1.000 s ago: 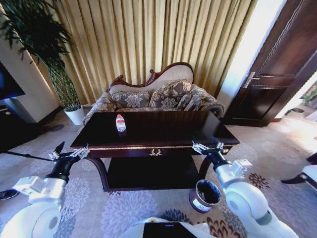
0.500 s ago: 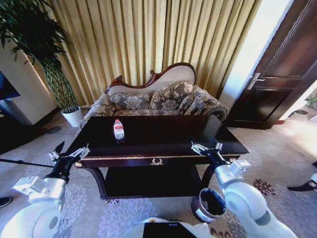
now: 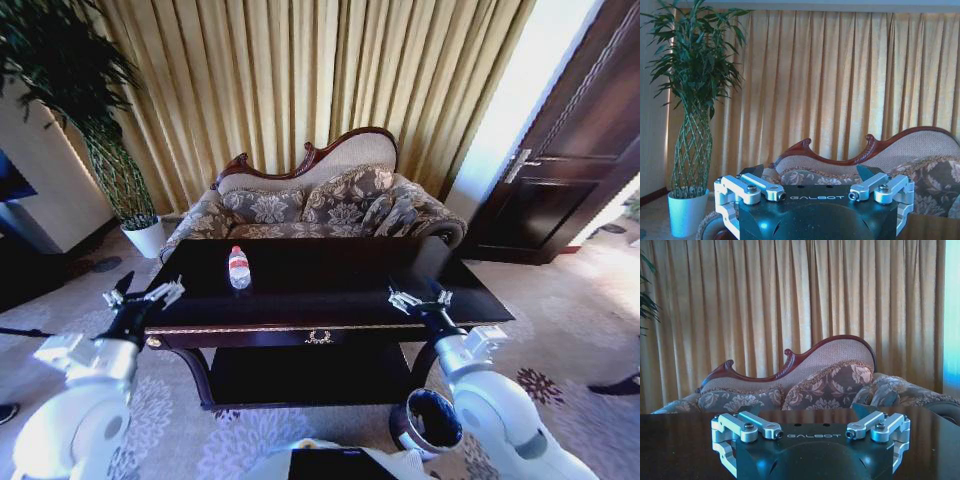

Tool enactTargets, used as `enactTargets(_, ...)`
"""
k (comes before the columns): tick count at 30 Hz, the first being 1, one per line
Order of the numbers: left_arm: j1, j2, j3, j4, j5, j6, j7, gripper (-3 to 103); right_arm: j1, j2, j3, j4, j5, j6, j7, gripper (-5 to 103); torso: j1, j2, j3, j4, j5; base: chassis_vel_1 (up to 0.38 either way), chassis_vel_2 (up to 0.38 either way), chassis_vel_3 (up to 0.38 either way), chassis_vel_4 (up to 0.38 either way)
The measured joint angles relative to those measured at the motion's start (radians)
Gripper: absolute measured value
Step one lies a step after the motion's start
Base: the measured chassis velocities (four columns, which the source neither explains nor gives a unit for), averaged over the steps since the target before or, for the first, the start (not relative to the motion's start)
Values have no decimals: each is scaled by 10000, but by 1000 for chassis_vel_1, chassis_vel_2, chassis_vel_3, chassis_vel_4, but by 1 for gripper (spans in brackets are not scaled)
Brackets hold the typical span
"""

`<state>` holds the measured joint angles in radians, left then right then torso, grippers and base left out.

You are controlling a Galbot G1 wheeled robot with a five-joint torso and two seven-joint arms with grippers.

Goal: Move to the front of the table and place the trash on the table into the trash bin.

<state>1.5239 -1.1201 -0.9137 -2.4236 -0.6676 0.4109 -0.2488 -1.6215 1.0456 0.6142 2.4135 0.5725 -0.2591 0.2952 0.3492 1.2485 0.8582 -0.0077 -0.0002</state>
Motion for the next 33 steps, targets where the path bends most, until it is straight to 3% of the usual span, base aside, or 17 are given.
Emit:
enactTargets(10,-2248,1262,1557,1714,-821,675,-1507,100,-278,279,-6,-130,-182,73,30,100,4,-2,1,1,-3,0,0,0,0)
enactTargets(13,-3488,1399,2463,2551,-1757,1297,-2349,100,-407,458,-45,-312,-372,149,33,100,4,-2,2,2,1,0,0,0,0)
enactTargets(15,-3714,1390,2633,2707,-1940,1391,-2582,100,-423,485,-52,-360,-423,171,32,100,4,-3,2,1,0,0,0,0,0)
enactTargets(18,-4862,1035,3598,3552,-2672,1656,-3760,100,-492,639,-67,-754,-674,292,32,100,5,-3,2,0,0,0,0,0,0)
enactTargets(21,-5184,852,3913,3750,-2873,1728,-4023,100,-501,664,-52,-812,-695,306,33,100,5,-4,3,2,0,0,0,0,0)
enactTargets(24,-5888,400,4886,4033,-3028,1850,-4588,100,-518,671,3,-842,-697,315,39,100,4,-3,2,1,2,0,0,0,0)
enactTargets(29,-6247,190,5673,3967,-3214,2067,-5310,100,-531,709,23,-874,-701,319,41,100,5,-3,2,0,1,0,0,0,0)
enactTargets(33,-6289,100,6334,3759,-3565,2652,-6334,100,-519,757,58,-926,-711,352,47,100,5,-3,1,1,2,0,0,0,0)
